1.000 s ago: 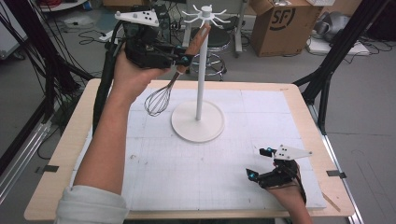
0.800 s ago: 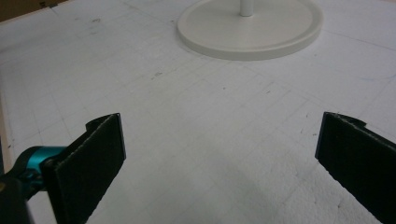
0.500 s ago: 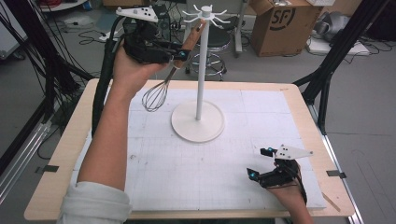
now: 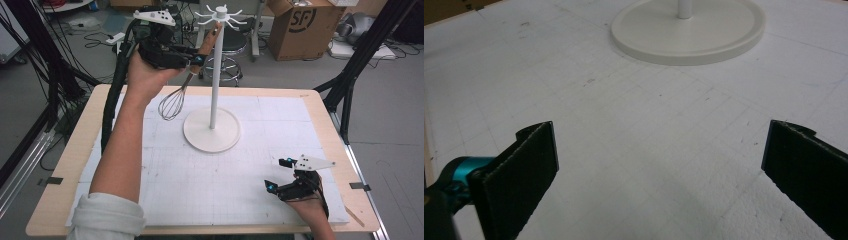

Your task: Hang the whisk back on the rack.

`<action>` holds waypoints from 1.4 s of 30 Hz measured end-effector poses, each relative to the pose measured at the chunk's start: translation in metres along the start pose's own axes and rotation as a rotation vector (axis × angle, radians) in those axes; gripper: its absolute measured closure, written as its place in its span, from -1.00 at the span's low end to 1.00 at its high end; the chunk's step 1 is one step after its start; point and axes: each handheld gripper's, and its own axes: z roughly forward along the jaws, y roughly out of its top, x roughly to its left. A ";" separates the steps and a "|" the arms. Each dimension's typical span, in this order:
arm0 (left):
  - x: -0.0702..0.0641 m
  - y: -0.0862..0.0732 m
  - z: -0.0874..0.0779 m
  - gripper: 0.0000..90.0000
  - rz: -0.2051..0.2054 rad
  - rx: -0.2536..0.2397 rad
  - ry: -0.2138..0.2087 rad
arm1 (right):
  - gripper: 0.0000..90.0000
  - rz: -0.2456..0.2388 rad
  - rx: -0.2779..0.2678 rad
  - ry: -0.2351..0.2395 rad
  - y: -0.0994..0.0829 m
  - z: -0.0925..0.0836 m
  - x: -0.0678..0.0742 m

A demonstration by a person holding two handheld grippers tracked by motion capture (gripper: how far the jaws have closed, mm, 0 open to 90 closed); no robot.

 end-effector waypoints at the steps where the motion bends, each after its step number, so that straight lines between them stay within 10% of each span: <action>1: 0.000 0.000 0.002 0.57 0.007 0.010 0.004 | -0.99 0.000 -0.001 0.002 0.000 0.000 0.000; 16: 0.001 -0.002 0.017 0.55 -0.015 0.029 -0.004 | -0.99 -0.001 -0.008 0.004 0.001 -0.003 0.001; 42: -0.005 -0.023 0.001 -0.16 0.002 0.045 -0.128 | -0.99 -0.006 -0.003 0.002 0.001 -0.001 0.002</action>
